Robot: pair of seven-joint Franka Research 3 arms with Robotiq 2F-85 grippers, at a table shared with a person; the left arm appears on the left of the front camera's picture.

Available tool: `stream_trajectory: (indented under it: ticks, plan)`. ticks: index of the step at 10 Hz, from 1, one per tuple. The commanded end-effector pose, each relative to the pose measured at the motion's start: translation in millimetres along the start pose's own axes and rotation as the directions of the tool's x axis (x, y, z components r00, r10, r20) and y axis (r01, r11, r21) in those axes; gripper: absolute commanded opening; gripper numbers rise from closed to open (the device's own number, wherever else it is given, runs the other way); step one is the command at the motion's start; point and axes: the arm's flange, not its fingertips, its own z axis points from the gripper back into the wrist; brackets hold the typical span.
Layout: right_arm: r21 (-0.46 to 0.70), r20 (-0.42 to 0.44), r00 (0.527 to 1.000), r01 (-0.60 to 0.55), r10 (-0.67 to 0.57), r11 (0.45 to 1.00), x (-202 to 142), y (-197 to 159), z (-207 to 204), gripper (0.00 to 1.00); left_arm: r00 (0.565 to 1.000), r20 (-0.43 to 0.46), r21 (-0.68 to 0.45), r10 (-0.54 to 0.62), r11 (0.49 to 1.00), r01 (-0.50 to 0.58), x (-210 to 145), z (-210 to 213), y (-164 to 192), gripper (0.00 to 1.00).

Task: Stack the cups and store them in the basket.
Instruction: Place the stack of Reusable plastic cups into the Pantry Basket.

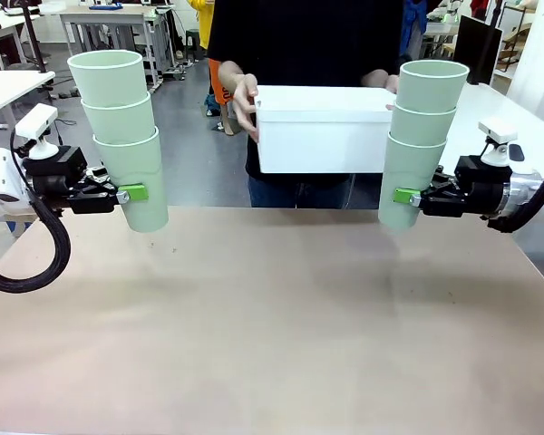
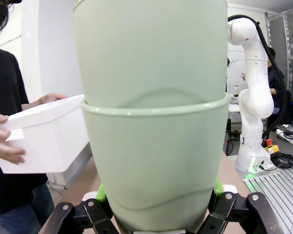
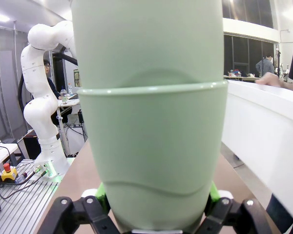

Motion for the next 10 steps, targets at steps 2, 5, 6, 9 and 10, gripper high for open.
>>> stream_trajectory:
  ticks: [2,5,6,9,10]
  plan:
    - [0.002,0.0,1.0,-0.009,0.009,1.0,4.7,1.0,-1.4,0.84,1.0,0.006,-0.002,-0.001,1.0,0.001,5.4,-0.9,-0.5,0.85]
    - [0.002,0.0,1.0,-0.009,0.009,1.0,4.7,1.0,-1.4,0.84,1.0,0.006,-0.002,-0.001,1.0,0.001,5.4,-0.9,-0.5,0.85]
    - [0.002,0.0,1.0,-0.009,0.009,1.0,4.7,1.0,-1.4,0.84,1.0,0.006,-0.002,-0.001,1.0,0.001,5.4,-0.9,-0.5,0.85]
    - [0.002,0.0,1.0,-0.009,0.009,1.0,4.7,1.0,-1.4,0.84,1.0,0.006,-0.002,-0.001,1.0,0.001,5.4,-0.9,-0.5,0.85]
    - [0.002,0.0,1.0,-0.009,0.009,1.0,4.7,1.0,-1.4,0.84,1.0,0.006,-0.002,-0.001,1.0,0.001,5.4,-0.9,-0.5,0.85]
